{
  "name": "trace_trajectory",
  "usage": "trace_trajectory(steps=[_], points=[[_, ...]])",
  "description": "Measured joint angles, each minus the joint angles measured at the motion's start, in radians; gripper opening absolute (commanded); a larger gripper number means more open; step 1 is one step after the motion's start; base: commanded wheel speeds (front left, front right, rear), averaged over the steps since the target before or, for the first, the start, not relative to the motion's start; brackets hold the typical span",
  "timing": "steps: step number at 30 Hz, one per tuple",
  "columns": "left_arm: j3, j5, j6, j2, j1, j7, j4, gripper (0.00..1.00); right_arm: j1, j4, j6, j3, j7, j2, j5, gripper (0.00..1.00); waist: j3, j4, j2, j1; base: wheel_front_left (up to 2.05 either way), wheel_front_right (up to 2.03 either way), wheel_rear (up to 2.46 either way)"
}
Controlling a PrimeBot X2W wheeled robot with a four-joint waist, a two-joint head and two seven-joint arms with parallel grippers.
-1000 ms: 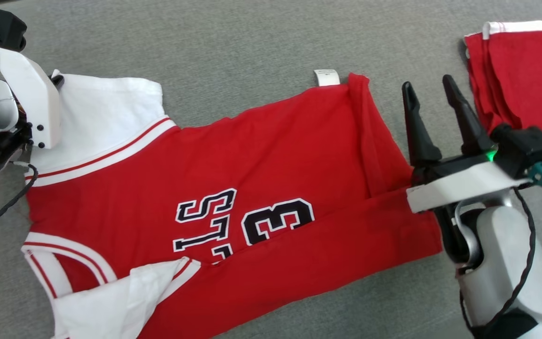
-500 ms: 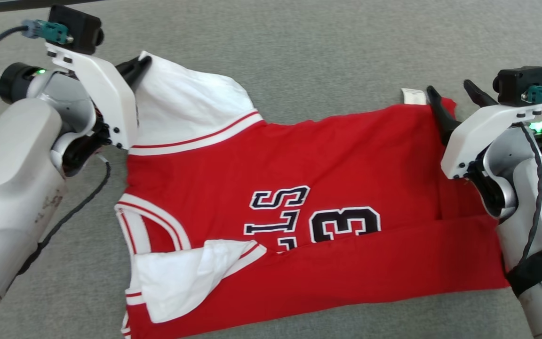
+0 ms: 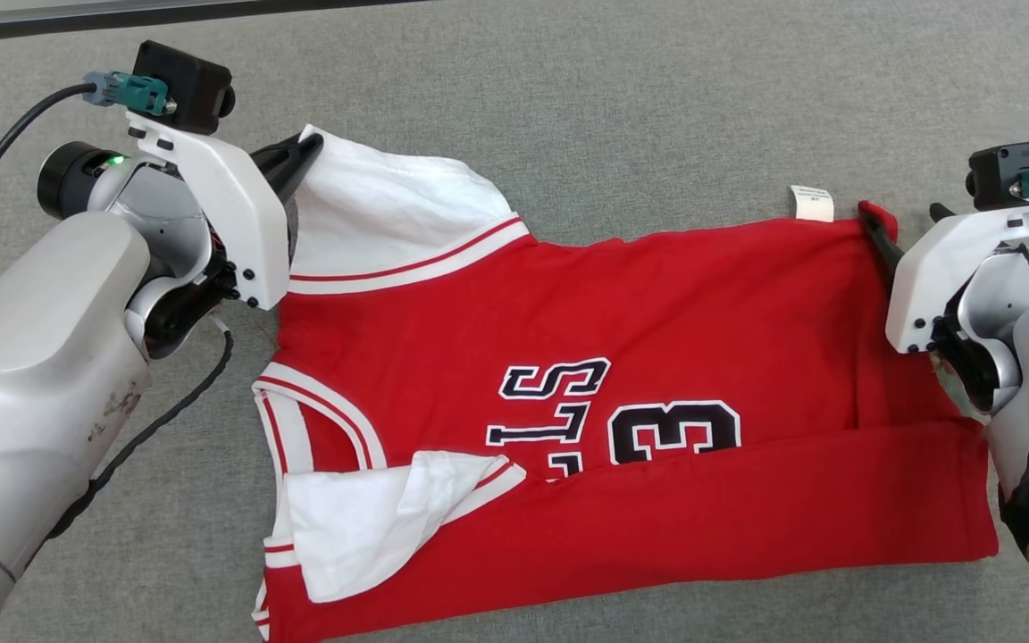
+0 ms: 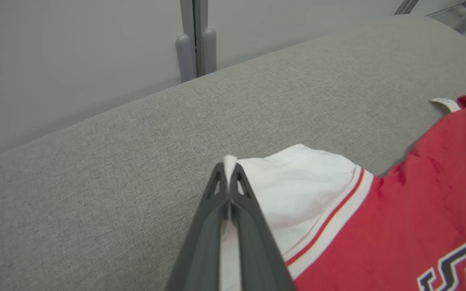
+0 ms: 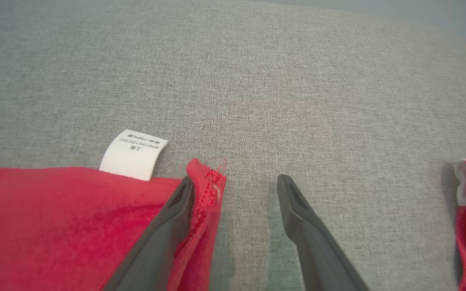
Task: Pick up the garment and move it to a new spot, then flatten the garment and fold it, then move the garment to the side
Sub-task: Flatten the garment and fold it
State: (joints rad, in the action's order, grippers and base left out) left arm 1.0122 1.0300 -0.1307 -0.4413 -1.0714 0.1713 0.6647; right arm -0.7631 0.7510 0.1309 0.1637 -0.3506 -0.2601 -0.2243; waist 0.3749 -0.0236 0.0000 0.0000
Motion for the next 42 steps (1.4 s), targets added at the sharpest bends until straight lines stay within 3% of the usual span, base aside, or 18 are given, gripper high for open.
trace_trajectory(steps=[8, 9, 10, 11, 21, 28, 36, 42], points=[[0.020, 0.014, 0.000, -0.002, -0.008, -0.009, 0.013, 0.00, -0.022, 0.045, 0.000, -0.025, 0.032, 0.013, 0.007, 1.00, 0.014, -0.003, 0.0000, 0.0000, 0.00, 0.00, 0.00], [0.022, 0.018, 0.000, -0.001, -0.009, -0.013, 0.015, 0.00, -0.024, 0.049, 0.000, -0.025, 0.034, 0.018, 0.000, 0.46, 0.015, -0.002, 0.0000, 0.0000, 0.00, 0.00, 0.00], [0.024, 0.019, 0.000, -0.001, -0.012, -0.014, 0.018, 0.00, -0.027, 0.053, 0.000, -0.026, 0.035, 0.020, -0.006, 0.09, 0.016, -0.002, 0.0000, 0.0000, 0.00, 0.00, 0.00], [0.026, 0.020, 0.000, -0.001, -0.014, -0.015, 0.021, 0.00, -0.032, 0.057, 0.000, -0.026, 0.035, 0.021, -0.011, 0.00, 0.016, -0.001, 0.0000, 0.0000, 0.00, 0.00, 0.00], [0.030, 0.037, 0.000, -0.001, -0.020, -0.055, 0.063, 0.00, -0.042, 0.082, 0.000, -0.088, 0.106, 0.042, -0.108, 0.00, 0.012, 0.006, 0.0000, 0.0000, 0.00, 0.00, 0.00], [0.005, 0.047, 0.000, 0.015, -0.041, -0.122, 0.127, 0.00, -0.068, 0.137, 0.000, -0.215, 0.130, 0.079, -0.245, 0.00, 0.012, 0.004, 0.0000, -0.0001, 0.00, 0.00, 0.00], [0.010, 0.042, 0.000, 0.041, -0.041, -0.194, 0.167, 0.00, -0.072, 0.132, 0.000, -0.200, 0.198, 0.084, -0.280, 0.00, 0.001, 0.006, 0.0000, 0.0000, 0.00, 0.00, 0.00], [0.034, 0.047, 0.000, 0.007, 0.005, -0.227, 0.114, 0.00, -0.017, 0.093, 0.000, -0.225, 0.210, 0.100, -0.417, 0.00, -0.040, 0.013, 0.0000, 0.0000, 0.00, 0.00, 0.00]])
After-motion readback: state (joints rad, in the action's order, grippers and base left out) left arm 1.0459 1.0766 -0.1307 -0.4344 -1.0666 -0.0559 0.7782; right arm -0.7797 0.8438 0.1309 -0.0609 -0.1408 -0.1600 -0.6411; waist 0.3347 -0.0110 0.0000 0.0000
